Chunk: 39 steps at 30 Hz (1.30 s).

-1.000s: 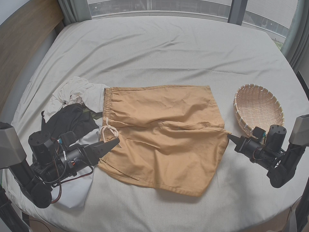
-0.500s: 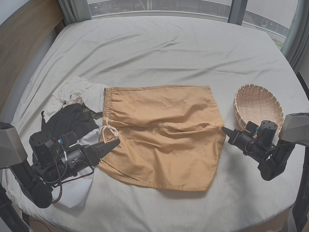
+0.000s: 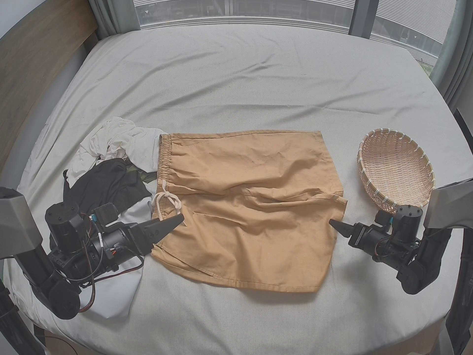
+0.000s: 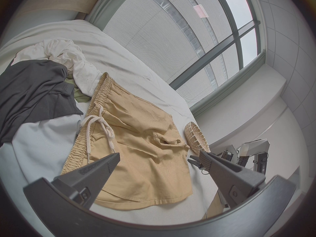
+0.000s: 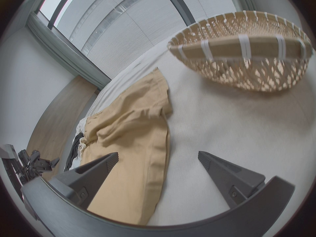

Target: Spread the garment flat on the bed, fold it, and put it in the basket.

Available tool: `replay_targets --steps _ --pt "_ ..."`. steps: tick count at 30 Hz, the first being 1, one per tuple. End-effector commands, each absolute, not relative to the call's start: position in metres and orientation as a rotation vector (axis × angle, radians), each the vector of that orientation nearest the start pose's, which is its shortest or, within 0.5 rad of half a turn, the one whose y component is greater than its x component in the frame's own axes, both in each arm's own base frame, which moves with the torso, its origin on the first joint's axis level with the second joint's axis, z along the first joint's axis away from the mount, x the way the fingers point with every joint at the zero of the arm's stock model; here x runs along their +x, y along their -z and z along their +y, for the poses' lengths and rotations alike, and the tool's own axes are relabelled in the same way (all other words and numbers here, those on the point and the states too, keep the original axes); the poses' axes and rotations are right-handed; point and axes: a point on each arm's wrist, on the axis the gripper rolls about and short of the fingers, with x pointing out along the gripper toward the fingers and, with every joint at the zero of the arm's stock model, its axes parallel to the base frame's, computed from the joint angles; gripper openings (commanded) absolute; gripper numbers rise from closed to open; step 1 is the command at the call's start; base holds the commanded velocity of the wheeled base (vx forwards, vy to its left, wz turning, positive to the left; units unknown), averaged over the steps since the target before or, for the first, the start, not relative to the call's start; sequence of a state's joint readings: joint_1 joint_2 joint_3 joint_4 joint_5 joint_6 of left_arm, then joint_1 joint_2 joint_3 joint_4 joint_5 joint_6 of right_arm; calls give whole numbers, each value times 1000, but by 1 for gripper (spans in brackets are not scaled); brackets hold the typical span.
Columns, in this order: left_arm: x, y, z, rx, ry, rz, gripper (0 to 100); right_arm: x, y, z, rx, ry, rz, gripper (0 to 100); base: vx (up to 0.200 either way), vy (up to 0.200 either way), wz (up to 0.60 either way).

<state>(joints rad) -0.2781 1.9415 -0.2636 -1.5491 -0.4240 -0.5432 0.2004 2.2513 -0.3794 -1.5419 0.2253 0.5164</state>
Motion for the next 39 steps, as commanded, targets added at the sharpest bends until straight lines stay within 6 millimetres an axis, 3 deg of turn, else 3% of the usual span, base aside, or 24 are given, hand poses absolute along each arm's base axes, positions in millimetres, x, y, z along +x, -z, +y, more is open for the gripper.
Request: replay_targets --steps 1,9,21,28,35,39 --pt "252 -84 -83 -529 651 321 100 295 4 77 511 -347 496 100 0 0 0" --pt "252 -84 -83 -529 650 320 100 304 9 101 580 -397 504 100 0 0 0" --pt "252 -84 -83 -530 639 318 100 288 -4 109 657 -427 538 100 0 0 0" --pt "252 -85 -83 -528 639 312 100 264 -32 109 715 -477 537 100 0 0 0" --pt "252 -86 -83 -528 641 310 100 249 -45 104 731 -507 534 100 0 0 0" --pt "252 -86 -83 -528 641 310 100 232 -57 97 735 -539 537 100 0 0 0"
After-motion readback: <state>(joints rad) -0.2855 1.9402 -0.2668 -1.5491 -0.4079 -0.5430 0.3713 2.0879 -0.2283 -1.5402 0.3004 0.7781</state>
